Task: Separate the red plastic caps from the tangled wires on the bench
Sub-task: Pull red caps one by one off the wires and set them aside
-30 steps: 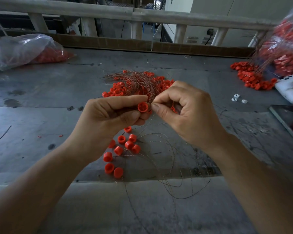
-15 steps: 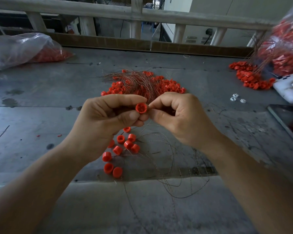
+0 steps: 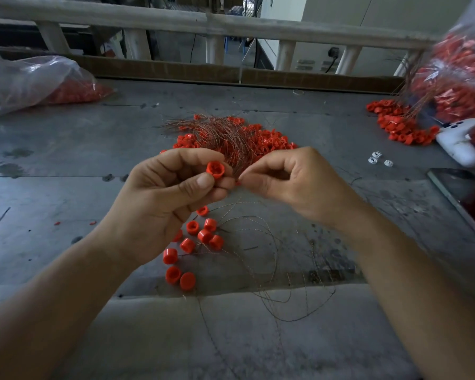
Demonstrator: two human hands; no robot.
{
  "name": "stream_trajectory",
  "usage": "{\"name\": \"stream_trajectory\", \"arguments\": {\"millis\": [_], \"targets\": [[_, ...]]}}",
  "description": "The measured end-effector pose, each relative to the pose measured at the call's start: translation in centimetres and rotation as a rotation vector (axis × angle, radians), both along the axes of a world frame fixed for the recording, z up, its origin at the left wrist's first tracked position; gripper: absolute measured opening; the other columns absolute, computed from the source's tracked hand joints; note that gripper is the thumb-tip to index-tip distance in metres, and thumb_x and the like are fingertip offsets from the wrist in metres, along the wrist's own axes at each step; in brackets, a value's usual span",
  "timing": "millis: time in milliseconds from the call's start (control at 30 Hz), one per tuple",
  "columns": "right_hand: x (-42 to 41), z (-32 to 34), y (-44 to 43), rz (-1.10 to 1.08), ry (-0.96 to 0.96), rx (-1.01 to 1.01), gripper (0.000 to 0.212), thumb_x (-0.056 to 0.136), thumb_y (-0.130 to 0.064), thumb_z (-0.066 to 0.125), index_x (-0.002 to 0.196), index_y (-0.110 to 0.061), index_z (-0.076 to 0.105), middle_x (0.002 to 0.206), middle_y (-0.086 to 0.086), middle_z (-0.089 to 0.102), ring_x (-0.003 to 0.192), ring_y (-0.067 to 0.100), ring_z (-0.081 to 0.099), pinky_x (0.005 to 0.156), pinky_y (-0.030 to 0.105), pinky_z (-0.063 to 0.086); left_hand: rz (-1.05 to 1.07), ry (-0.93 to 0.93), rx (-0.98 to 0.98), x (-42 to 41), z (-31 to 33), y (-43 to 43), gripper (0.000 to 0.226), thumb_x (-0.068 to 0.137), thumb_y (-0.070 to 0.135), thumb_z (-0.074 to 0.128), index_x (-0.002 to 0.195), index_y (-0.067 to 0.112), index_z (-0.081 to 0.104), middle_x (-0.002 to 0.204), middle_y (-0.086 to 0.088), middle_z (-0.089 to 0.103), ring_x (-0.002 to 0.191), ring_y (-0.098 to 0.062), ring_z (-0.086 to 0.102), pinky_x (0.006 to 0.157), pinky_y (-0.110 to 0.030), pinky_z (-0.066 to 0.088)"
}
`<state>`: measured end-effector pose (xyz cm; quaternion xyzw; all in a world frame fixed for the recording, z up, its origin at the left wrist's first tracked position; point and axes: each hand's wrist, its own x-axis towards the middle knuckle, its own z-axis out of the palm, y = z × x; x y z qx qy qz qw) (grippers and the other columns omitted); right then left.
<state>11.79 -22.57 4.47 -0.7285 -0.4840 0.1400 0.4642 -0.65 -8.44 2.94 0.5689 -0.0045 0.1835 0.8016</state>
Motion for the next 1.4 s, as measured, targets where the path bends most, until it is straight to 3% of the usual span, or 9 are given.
{"name": "stream_trajectory", "arguments": {"millis": [100, 200, 267, 333, 467, 833, 1000, 1233, 1400], "targets": [[2.1, 0.2, -0.7, -0.233, -0.011, 0.109, 0.018, 0.069, -0.049, 0.061, 0.072, -0.032, 0.065, 0.056, -0.004, 0.064, 0.054, 0.004, 0.057, 0.055, 0.014, 0.047, 0.019, 0.0, -0.013, -0.1, 0.1, 0.1, 0.021, 0.057, 0.012, 0.065, 0.076, 0.014, 0.075, 0.077, -0.003, 0.072, 0.071, -0.011, 0.068, 0.063, -0.016, 0.053], [4.4, -0.3, -1.1, -0.468, -0.044, 0.15, 0.012, 0.082, -0.034, 0.065, 0.07, -0.031, 0.064, 0.059, -0.008, 0.062, 0.054, 0.002, 0.056, 0.06, 0.021, 0.048, 0.03, 0.012, -0.03, -0.2, 0.0, 0.2, 0.021, 0.056, 0.012, 0.065, 0.075, 0.014, 0.075, 0.077, -0.003, 0.072, 0.071, -0.011, 0.069, 0.063, -0.016, 0.053], [5.6, -1.1, -1.2, -0.549, -0.087, 0.092, 0.011, 0.084, -0.027, 0.064, 0.074, -0.025, 0.067, 0.062, -0.008, 0.062, 0.056, 0.001, 0.054, 0.062, 0.017, 0.045, 0.037, 0.019, -0.033, -0.2, 0.0, 0.2, 0.022, 0.056, 0.013, 0.066, 0.075, 0.014, 0.075, 0.076, -0.003, 0.072, 0.071, -0.011, 0.069, 0.063, -0.016, 0.053], [6.1, -1.9, -0.9, -0.566, -0.174, -0.03, 0.006, 0.084, -0.023, 0.065, 0.082, -0.019, 0.07, 0.064, -0.016, 0.058, 0.06, -0.003, 0.053, 0.058, 0.007, 0.04, 0.042, 0.021, -0.035, -0.2, 0.0, 0.2, 0.022, 0.056, 0.013, 0.066, 0.076, 0.014, 0.075, 0.076, -0.004, 0.072, 0.071, -0.011, 0.069, 0.063, -0.016, 0.054], [6.5, -3.2, -0.3, -0.537, -0.269, -0.223, 0.001, 0.081, -0.018, 0.067, 0.08, -0.019, 0.067, 0.069, -0.012, 0.056, 0.066, 0.003, 0.052, 0.064, 0.018, 0.036, 0.047, 0.02, -0.037, -0.3, 0.0, 0.2, 0.022, 0.056, 0.013, 0.066, 0.076, 0.014, 0.075, 0.077, -0.004, 0.072, 0.072, -0.012, 0.069, 0.063, -0.016, 0.053], [6.3, -3.8, 0.3, -0.504, -0.296, -0.326, 0.017, 0.075, -0.009, 0.07, 0.078, -0.02, 0.056, 0.069, -0.012, 0.052, 0.073, 0.011, 0.054, 0.07, 0.024, 0.045, 0.031, 0.02, -0.021, -0.2, 0.1, 0.1, 0.022, 0.056, 0.013, 0.066, 0.076, 0.014, 0.075, 0.077, -0.004, 0.072, 0.071, -0.011, 0.069, 0.062, -0.016, 0.053], [6.5, -2.7, -0.4, -0.461, -0.072, -0.098, 0.023, 0.082, -0.005, 0.063, 0.074, -0.027, 0.061, 0.066, -0.011, 0.056, 0.059, -0.002, 0.049, 0.059, 0.012, 0.039, 0.085, 0.068, 0.104, -0.1, -0.3, 0.1, 0.026, 0.064, 0.006, 0.059, 0.081, 0.017, 0.075, 0.077, -0.003, 0.073, 0.073, -0.012, 0.069, 0.065, -0.016, 0.053], [3.9, -0.7, -0.5, -0.168, 0.535, 0.168, 0.016, 0.088, -0.003, 0.052, 0.08, -0.013, 0.062, 0.061, -0.005, 0.065, 0.056, 0.006, 0.062, 0.049, 0.015, 0.047, 0.104, 0.118, 0.173, 0.0, -0.5, 0.0, 0.032, 0.064, 0.007, 0.059, 0.089, 0.02, 0.072, 0.077, -0.003, 0.073, 0.074, -0.013, 0.07, 0.066, -0.017, 0.053], [1.8, 0.1, 0.0, 0.027, 0.734, 0.221, 0.011, 0.077, -0.01, 0.053, 0.084, -0.014, 0.061, 0.061, -0.001, 0.066, 0.054, 0.008, 0.062, 0.045, 0.016, 0.047, 0.099, 0.138, 0.183, 0.1, -0.6, 0.1, 0.028, 0.064, 0.008, 0.059, 0.083, 0.021, 0.075, 0.078, -0.004, 0.073, 0.075, -0.014, 0.07, 0.066, -0.016, 0.053]]}}
